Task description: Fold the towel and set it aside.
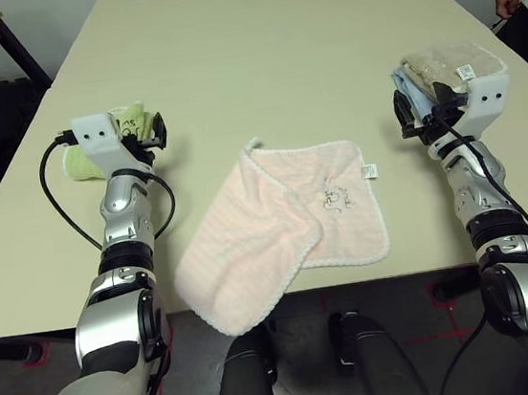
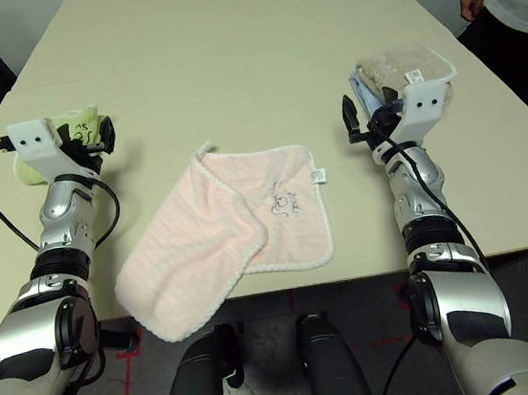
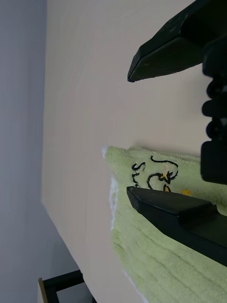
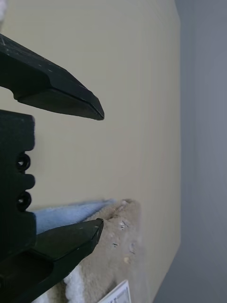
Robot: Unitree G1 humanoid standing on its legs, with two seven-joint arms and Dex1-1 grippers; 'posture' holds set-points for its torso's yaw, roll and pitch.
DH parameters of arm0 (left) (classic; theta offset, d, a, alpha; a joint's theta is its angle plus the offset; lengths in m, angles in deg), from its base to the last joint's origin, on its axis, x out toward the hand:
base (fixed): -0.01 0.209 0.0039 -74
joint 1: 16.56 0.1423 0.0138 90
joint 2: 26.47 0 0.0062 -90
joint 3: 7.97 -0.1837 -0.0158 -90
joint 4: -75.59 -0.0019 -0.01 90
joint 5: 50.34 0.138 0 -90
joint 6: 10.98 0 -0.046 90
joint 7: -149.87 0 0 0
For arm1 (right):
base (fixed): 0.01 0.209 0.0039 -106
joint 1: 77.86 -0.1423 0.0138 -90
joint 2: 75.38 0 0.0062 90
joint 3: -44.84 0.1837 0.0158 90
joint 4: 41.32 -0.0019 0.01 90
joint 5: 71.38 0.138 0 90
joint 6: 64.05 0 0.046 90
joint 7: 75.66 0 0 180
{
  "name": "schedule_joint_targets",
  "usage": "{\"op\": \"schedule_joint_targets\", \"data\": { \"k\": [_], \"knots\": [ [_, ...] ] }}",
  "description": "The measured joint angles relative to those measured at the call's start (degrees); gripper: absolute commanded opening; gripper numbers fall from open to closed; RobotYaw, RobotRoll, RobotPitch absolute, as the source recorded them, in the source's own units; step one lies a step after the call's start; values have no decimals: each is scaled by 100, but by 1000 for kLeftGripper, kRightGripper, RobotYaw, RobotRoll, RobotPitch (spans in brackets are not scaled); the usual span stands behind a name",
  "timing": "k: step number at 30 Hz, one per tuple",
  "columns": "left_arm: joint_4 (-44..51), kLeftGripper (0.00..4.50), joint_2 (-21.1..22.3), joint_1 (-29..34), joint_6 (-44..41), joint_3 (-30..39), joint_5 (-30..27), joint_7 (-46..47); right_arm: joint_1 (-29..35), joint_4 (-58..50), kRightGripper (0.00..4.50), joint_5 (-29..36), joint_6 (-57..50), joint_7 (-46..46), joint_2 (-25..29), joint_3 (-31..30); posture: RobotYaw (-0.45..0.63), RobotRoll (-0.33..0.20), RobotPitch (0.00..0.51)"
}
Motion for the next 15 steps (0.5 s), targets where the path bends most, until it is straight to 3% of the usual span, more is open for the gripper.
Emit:
{"op": "schedule_joint_targets", "data": {
  "k": [15],
  "knots": [
    [1,4471,185,142,-25,-15,23,-401,-34,0,4500,28,-137,-30,-102,-21,47,0,138]
  ]
}}
